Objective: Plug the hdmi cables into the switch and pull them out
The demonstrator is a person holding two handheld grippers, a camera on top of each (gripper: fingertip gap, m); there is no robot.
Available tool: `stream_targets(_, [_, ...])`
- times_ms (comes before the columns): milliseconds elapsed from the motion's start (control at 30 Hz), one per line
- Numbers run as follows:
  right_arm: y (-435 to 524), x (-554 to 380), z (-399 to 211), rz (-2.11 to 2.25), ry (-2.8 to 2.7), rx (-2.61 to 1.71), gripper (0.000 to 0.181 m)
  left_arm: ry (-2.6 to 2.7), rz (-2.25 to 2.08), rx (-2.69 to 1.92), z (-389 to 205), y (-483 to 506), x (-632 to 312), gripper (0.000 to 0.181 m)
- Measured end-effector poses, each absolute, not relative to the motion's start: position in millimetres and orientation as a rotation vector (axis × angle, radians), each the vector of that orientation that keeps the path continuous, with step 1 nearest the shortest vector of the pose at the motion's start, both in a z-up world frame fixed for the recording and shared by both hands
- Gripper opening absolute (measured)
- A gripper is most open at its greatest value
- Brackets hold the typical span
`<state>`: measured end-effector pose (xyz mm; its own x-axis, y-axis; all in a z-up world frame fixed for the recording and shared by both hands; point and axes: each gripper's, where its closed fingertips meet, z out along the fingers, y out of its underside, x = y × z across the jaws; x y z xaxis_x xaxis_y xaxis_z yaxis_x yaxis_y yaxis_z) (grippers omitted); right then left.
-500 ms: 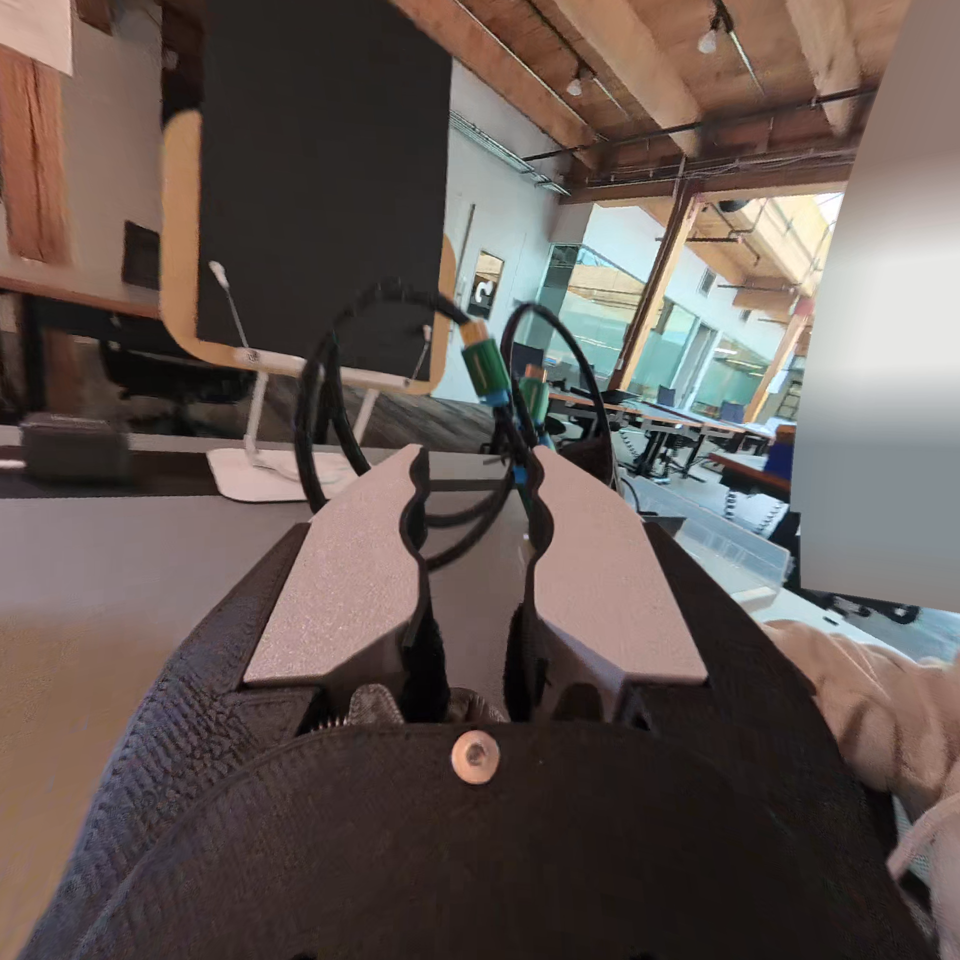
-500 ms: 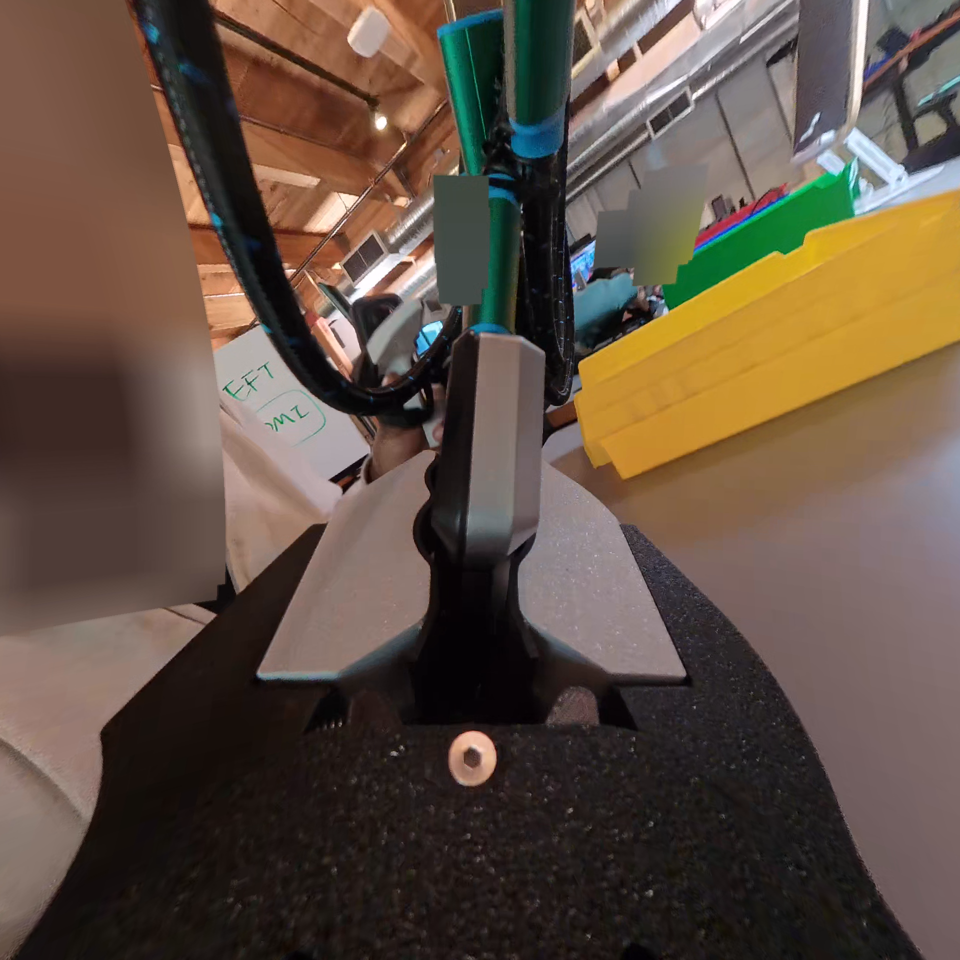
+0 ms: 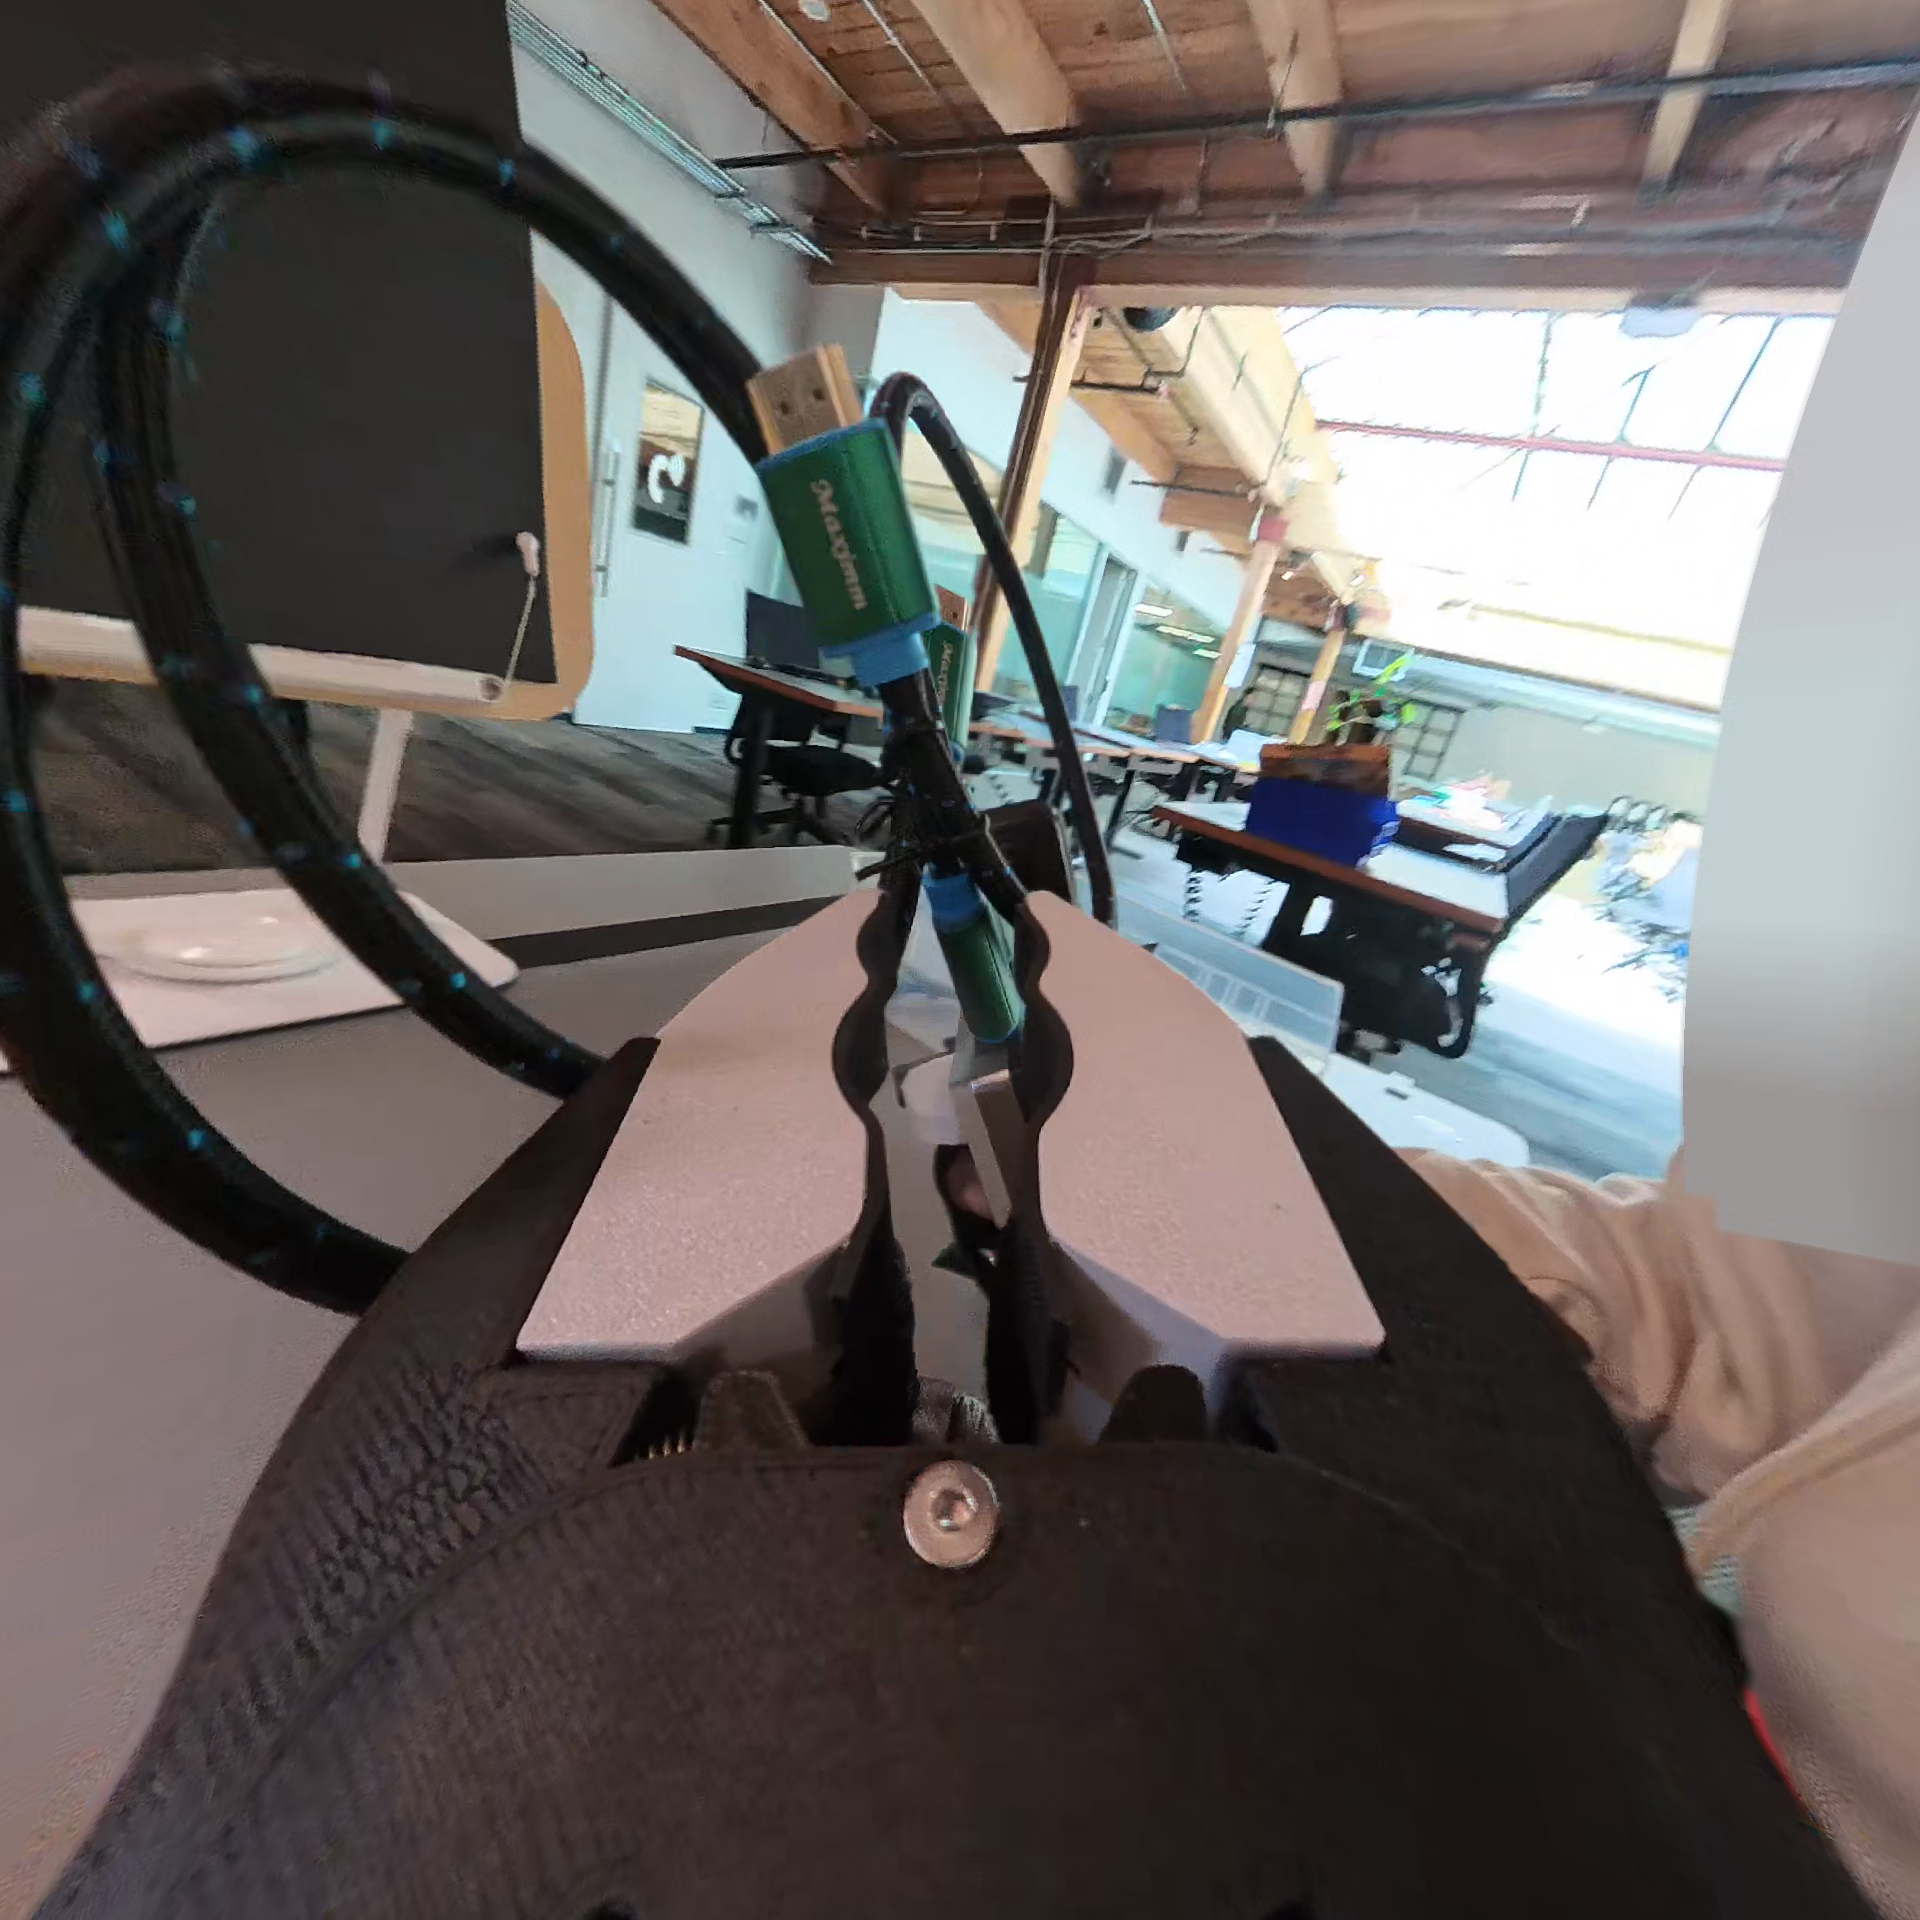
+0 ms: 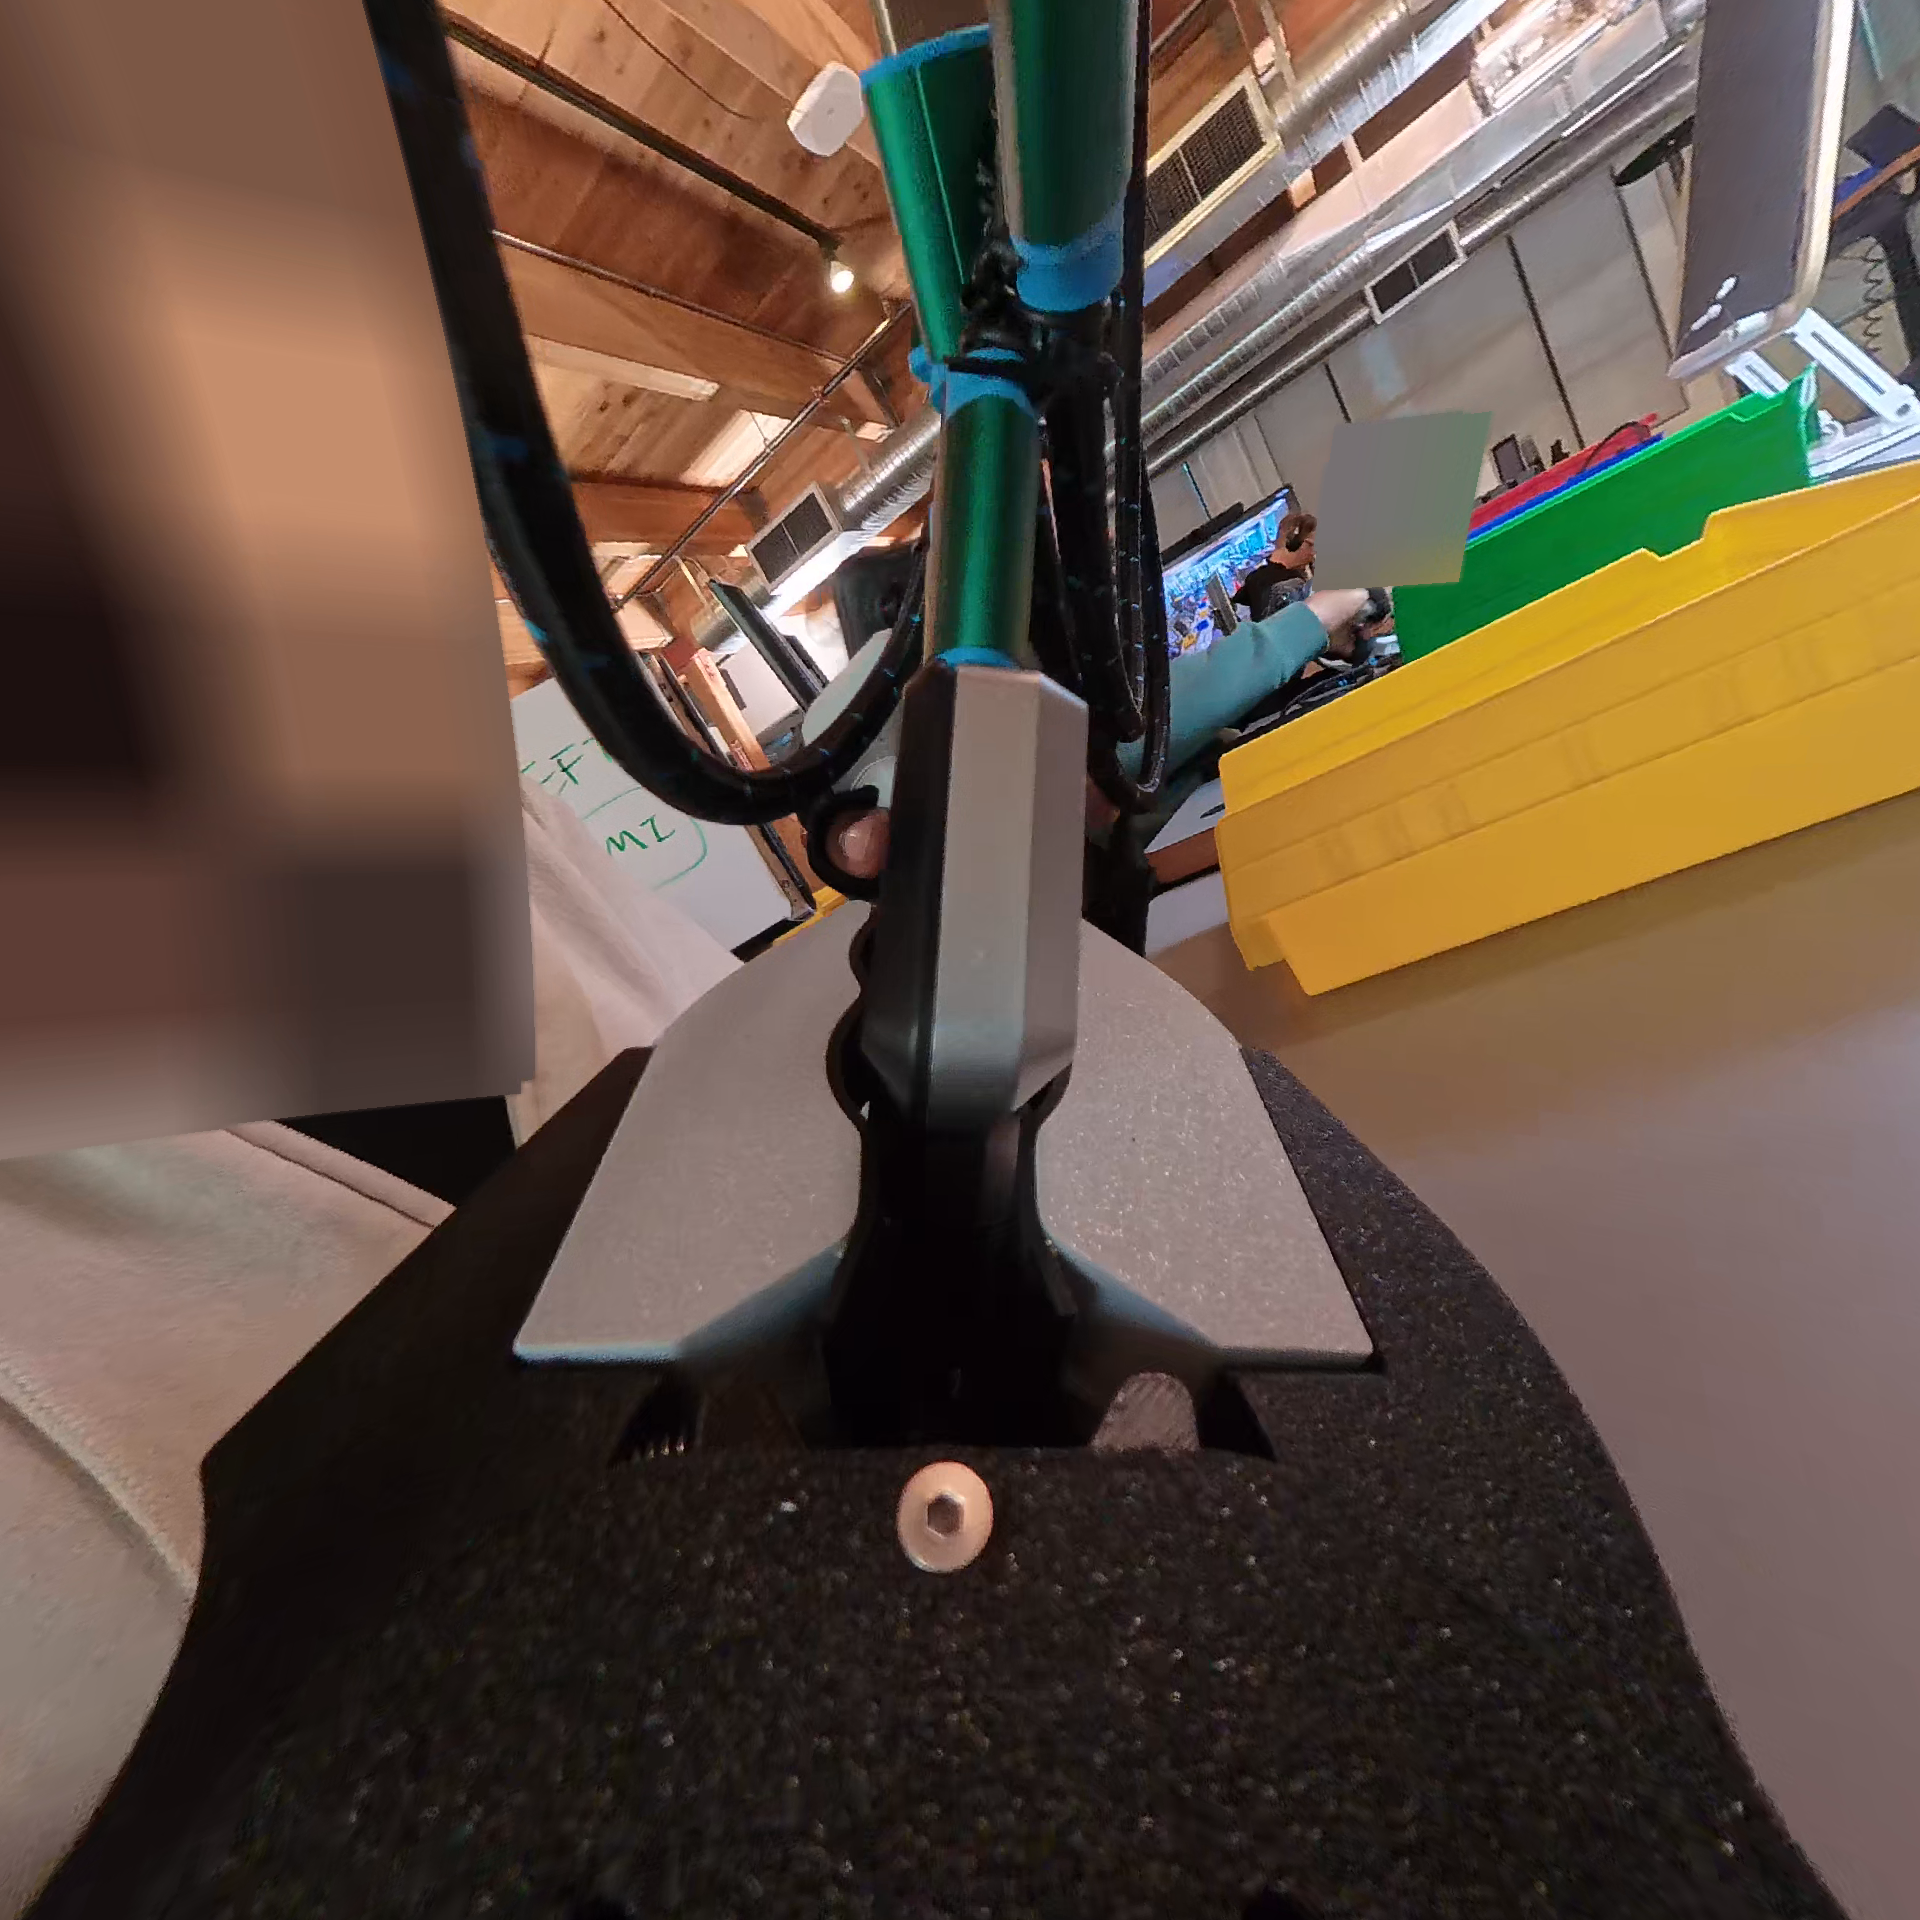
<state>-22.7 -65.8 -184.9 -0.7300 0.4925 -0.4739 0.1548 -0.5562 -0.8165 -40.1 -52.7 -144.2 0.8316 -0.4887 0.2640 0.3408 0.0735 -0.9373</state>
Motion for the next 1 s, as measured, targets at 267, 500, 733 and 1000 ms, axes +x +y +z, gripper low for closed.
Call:
stream_targets(267, [-61.9, -22.9, -188.4, 2.383, -1.314, -1.042, 0.023, 0.150, -0.659, -1.434, -151.5, -45.0, -35.6, 0.011])
stream_targets(500, [-61.9, -24.1, -188.5, 2.342, -1.328, -1.034, 0.023, 0.311, -0.648, -1.463, -150.5, -49.4, -37.0, 0.011])
stream_targets(733, [-32.8, -8.5, -158.0, 2.233, -1.194, -0.923, 0.023, 0.207, -0.589, -1.123, -131.7, -76.2, -92.2, 0.037])
stream_targets(1000, [37.9, 25.8, -70.5, 1.815, -0.989, -0.944, 0.024, 0.042, -0.414, -1.064, -148.3, -78.1, -125.7, 0.046])
